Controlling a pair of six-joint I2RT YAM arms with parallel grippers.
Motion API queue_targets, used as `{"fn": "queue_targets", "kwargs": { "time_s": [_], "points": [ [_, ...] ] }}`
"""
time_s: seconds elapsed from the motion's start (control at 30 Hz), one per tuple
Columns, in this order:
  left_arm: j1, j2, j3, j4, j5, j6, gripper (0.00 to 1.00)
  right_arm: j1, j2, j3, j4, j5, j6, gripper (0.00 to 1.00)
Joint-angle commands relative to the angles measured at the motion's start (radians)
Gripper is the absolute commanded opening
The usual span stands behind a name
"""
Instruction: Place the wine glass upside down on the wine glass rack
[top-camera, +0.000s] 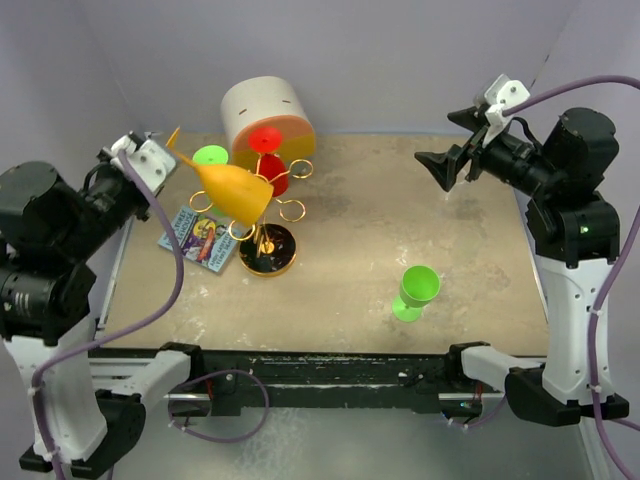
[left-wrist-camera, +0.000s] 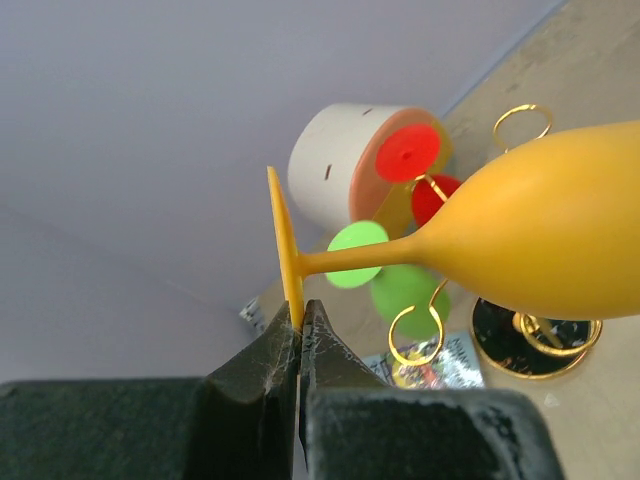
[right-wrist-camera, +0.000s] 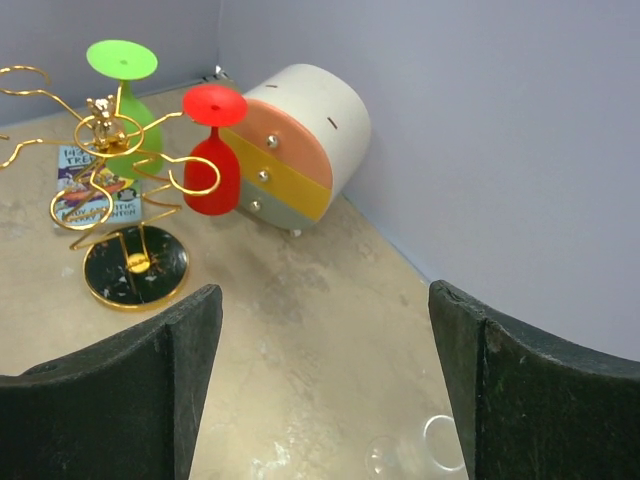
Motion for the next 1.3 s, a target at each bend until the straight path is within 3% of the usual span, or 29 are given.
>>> {"fn": "queue_targets", "kwargs": {
  "time_s": [0.0,0.2,0.43,0.67,0.83,1.07,1.17,1.27],
  "points": [
    [0.071,-0.064,0.015,-0.116,-0.067,0.120,0.00,-0.005,-0.030,-0.013,-0.015,0.054,-0.039,0.87],
    [0.219,-0.127,-0.009,-0.155,-0.212,0.127,0.00,-0.005,-0.036,-0.069,-0.060,0.119,-0.023,0.98],
    [0.358,-0.124,0.015,-0.146,-0.376,0.065,0.00,-0.005,-0.072,-0.134,-0.080,0.233,0.012,1.00],
    [0.361,-0.066,-0.097,-0.071,-0.610,0.132,0.00,-0.005,-0.113,-0.169,-0.128,0.250,0.016,1.00],
    [0.360,-0.054,-0.272,0.049,-0.637,0.270,0.00,-0.005,-0.120,-0.180,-0.147,0.264,0.001,1.00],
    [0.355,-0.003,-0.393,0.158,-0.597,0.436,0.00,-0.005,-0.083,-0.192,-0.130,0.253,-0.019,1.00],
    [0.304,-0.018,-0.479,0.223,-0.582,0.524,0.00,-0.005,-0.053,-0.202,-0.115,0.231,-0.024,1.00],
    [0.174,-0.046,-0.578,0.305,-0.636,0.603,0.00,-0.005,-0.022,-0.202,-0.105,0.223,-0.031,1.00]
  ]
}}
